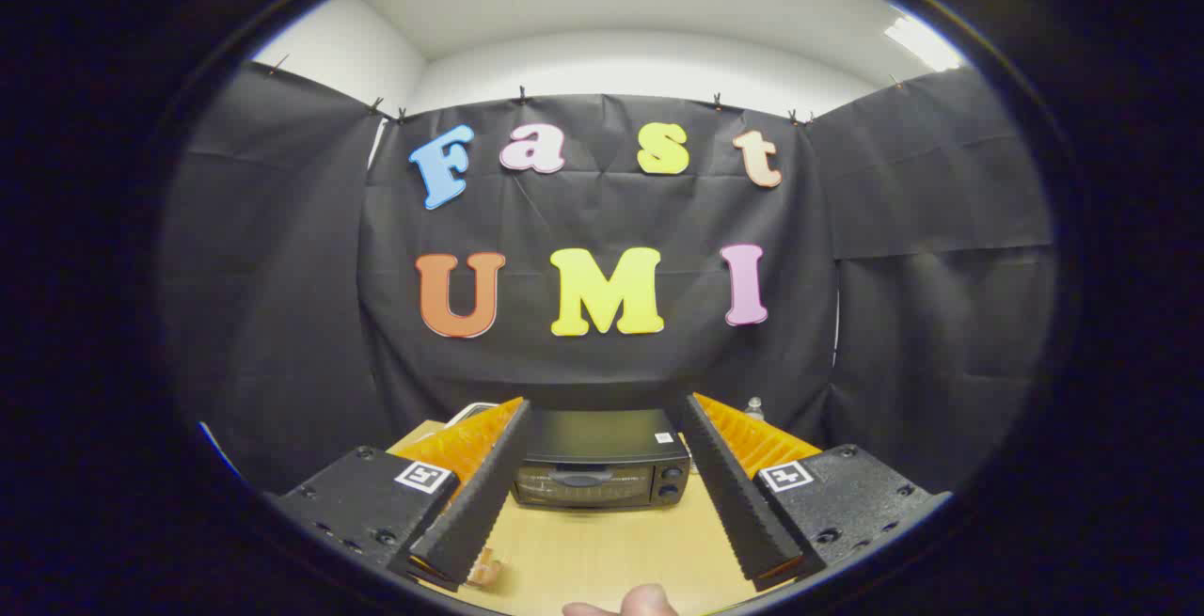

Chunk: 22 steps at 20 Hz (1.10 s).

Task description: Open the toaster oven, put the food inside, and close the toaster oven door.

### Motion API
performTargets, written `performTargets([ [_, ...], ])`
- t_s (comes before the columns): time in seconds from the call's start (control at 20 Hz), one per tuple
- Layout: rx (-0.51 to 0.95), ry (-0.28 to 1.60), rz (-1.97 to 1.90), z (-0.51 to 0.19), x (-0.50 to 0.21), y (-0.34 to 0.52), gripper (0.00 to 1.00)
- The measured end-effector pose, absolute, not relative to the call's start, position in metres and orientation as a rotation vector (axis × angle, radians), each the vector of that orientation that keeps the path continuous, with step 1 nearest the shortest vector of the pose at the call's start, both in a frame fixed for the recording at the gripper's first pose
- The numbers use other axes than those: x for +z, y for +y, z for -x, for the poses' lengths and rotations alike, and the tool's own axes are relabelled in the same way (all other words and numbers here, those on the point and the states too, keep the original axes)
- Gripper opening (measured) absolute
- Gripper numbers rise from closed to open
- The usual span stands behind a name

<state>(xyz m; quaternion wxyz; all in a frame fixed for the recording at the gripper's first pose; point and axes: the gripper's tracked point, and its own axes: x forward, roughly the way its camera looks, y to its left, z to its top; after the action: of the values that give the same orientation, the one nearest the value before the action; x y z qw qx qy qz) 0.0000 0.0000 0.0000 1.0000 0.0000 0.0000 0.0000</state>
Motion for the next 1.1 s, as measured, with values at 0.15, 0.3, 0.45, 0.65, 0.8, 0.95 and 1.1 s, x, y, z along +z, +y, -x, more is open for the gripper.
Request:
performTargets([
  [0.15, 0.005, -0.009, -0.003, -0.003, 0.003, 0.000, 1.00],
  [0.3, 0.018, 0.013, -0.011, -0.004, -0.004, 0.000, 1.00],
  [0.45, 0.007, 0.023, -0.031, -0.002, -0.007, -0.009, 1.00],
  [0.65, 0.007, 0.060, -0.059, -0.004, -0.018, -0.012, 1.00],
  [0.8, 0.008, 0.072, -0.055, -0.003, -0.018, -0.014, 1.00],
  [0.95, 0.008, 0.067, -0.044, -0.002, -0.019, -0.014, 1.00],
  [1.1, 0.012, 0.072, -0.047, -0.003, -0.019, -0.013, 1.00],
])
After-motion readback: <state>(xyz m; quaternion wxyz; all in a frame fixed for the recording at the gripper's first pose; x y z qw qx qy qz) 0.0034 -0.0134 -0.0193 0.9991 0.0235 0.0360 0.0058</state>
